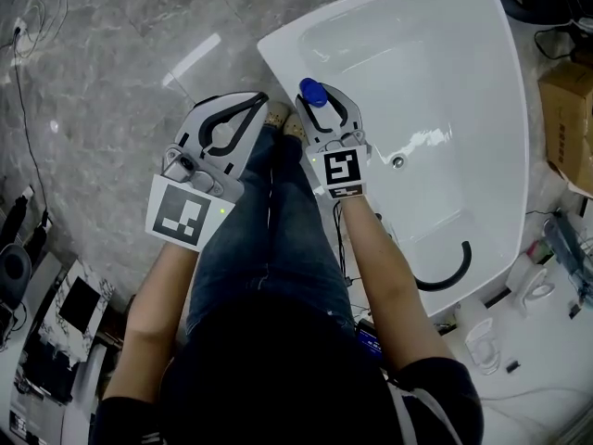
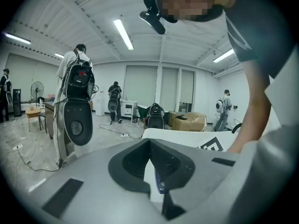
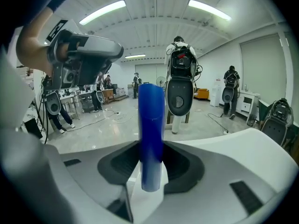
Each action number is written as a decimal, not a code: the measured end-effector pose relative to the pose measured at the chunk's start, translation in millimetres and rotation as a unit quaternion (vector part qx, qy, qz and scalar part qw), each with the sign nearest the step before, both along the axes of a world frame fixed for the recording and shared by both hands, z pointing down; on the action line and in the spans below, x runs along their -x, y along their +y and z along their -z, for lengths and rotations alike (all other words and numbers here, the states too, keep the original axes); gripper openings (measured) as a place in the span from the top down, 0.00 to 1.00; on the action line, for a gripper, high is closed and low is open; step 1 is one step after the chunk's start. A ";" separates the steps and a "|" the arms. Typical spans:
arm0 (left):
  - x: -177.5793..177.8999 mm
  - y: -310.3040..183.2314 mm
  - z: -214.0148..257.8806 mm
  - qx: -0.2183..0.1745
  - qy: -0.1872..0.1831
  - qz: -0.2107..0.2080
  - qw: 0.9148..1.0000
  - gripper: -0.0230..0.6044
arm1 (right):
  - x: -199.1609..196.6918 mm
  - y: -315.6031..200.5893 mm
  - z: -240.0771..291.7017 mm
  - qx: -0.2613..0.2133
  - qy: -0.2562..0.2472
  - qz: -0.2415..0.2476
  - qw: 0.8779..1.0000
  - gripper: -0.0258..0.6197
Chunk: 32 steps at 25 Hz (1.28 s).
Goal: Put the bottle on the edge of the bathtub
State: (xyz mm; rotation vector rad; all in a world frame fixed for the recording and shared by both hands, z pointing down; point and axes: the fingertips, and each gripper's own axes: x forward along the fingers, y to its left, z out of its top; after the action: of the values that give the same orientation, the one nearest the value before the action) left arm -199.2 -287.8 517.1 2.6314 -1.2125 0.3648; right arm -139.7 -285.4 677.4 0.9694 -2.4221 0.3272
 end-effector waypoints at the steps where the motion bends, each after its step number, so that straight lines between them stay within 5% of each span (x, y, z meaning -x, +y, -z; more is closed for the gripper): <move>1: -0.5 -0.4 -1.0 0.000 0.001 -0.001 1.000 0.93 | 0.0 1.0 -2.8 0.002 0.001 0.000 1.000 0.70; 24: -30.5 10.0 -0.8 0.016 0.011 -0.053 0.998 0.93 | -33.2 40.6 -36.0 0.065 0.047 -0.008 0.997 0.65; 32: -36.7 17.8 38.3 -0.009 0.008 -0.087 0.996 0.93 | -51.6 50.4 20.2 0.056 0.056 -0.043 0.996 0.59</move>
State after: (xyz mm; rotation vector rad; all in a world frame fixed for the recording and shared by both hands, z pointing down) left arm -162.4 -270.1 478.7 2.7580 -0.9900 0.3632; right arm -88.1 -235.0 657.2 1.0177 -2.2412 0.4225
